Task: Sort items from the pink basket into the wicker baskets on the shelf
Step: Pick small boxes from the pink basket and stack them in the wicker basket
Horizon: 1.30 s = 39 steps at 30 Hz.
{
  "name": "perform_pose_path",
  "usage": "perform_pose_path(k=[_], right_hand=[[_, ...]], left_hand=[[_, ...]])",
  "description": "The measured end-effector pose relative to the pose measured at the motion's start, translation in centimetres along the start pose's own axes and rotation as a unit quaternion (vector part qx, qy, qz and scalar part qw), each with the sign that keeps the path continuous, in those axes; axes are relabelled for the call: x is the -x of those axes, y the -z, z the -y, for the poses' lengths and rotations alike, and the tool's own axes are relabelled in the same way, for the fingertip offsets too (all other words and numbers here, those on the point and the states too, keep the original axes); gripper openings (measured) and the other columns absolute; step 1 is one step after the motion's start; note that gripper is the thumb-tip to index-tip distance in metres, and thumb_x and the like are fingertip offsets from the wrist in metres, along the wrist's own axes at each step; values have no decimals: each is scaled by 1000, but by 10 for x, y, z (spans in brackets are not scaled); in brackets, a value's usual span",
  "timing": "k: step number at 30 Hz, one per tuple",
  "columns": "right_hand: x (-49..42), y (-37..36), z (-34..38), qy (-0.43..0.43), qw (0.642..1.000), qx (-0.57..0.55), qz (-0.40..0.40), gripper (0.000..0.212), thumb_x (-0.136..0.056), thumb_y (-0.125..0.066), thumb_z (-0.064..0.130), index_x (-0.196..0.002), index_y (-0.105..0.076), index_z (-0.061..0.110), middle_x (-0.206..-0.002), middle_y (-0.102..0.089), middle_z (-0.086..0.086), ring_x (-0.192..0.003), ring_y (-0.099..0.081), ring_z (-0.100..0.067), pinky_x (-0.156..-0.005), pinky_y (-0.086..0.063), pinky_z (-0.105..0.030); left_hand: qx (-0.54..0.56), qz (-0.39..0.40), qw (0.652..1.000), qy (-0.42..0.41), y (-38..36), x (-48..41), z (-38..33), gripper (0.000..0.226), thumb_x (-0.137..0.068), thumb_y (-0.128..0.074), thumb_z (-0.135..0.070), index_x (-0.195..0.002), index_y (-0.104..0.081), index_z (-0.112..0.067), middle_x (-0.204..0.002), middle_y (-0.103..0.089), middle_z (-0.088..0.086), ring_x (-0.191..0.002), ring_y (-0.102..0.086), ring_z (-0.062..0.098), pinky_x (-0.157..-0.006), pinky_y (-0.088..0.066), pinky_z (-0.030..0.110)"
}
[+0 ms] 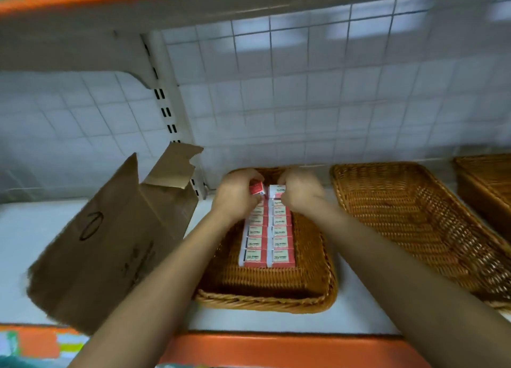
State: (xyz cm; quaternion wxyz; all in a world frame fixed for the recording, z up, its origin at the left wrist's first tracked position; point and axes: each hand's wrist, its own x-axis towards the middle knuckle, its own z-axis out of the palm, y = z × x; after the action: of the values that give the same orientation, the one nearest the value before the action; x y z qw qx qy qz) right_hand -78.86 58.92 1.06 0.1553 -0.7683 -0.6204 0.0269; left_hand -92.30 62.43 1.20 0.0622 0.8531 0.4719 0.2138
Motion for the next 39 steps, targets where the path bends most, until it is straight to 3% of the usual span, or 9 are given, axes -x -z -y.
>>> perform_pose_path(k=[3,8,33,39], right_hand=[[-4,-9,5,-15,1000,1,-1,14,-84,-62,17,-96,-65,11,-107,-63,-7,-96,-61,-24,-74,-46,-28],[1,-19,6,-23,999,19,-16,29,-84,-62,19,-112,-61,11,-119,-54,-10,-108,-53,-28,-88,-46,-34],[12,-26,11,-3,998,49,-41,27,-91,-55,18,-116,-54,11,-117,-52,-11,-106,-53,-27,-85,-45,-34],[12,-27,11,-11,998,41,-56,33,-89,-57,21,-120,-53,11,-122,-49,-11,-113,-47,-27,-90,-42,-34]], left_hand=[[4,-13,1000,2,-7,-4,6,34,-85,-68,-20,-118,-61,-17,-119,-62,2,-110,-55,19,-89,-40,25],[30,-12,999,20,-16,-5,15,35,-86,-66,-22,-121,-59,-20,-122,-60,2,-112,-54,20,-90,-43,29],[61,-42,997,-15,-24,-3,25,37,-86,-65,-19,-122,-58,-19,-123,-54,6,-114,-49,22,-93,-41,30],[125,-100,986,-52,-20,1,24,25,-86,-64,-13,-110,-60,-11,-108,-62,7,-101,-56,21,-79,-44,26]])
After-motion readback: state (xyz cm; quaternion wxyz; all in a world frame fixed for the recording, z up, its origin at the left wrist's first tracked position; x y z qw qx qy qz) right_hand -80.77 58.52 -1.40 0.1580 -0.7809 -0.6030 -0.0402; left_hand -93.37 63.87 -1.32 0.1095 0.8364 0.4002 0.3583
